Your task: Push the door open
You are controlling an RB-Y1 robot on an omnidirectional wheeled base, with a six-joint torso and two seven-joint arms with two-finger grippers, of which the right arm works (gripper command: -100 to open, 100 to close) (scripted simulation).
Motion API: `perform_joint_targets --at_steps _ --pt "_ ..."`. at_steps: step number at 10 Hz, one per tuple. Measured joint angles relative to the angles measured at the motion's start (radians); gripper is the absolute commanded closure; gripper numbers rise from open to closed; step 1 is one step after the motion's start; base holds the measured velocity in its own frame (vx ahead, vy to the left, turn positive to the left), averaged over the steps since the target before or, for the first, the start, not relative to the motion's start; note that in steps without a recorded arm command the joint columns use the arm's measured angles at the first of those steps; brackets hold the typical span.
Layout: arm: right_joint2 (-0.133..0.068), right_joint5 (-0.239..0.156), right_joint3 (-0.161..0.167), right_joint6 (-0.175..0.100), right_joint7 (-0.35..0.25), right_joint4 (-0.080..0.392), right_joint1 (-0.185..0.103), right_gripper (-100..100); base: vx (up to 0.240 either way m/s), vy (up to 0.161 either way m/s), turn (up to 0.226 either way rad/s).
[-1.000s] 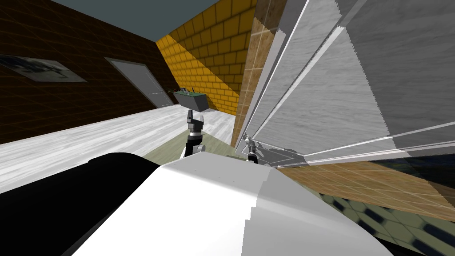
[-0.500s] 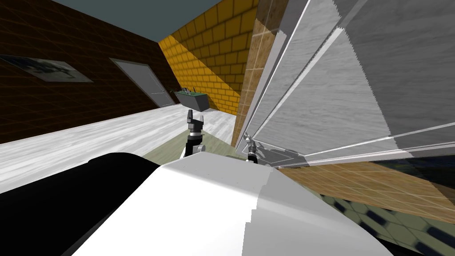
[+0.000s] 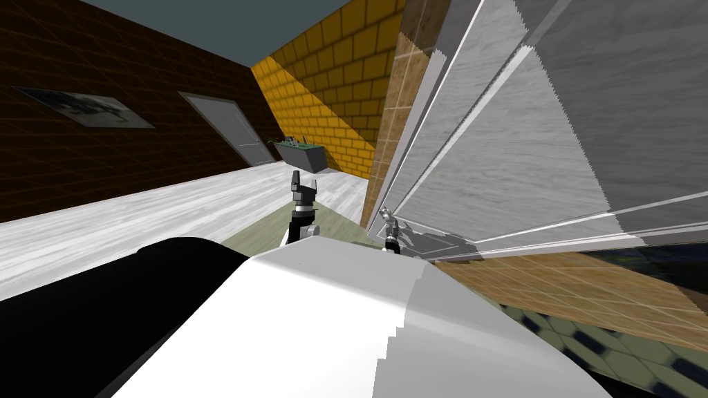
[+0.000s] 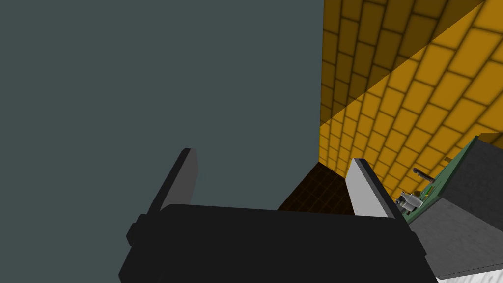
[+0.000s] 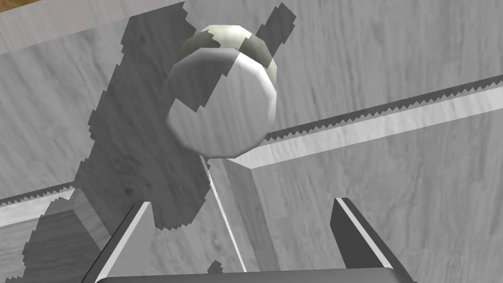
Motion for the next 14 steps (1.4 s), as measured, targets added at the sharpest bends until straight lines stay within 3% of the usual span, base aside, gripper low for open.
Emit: perform_joint_targets --at_steps 14 --pt "0.0 -0.16 0.086 -0.059 -0.352 -0.007 0.0 -100 -0.032 0.0 0.032"
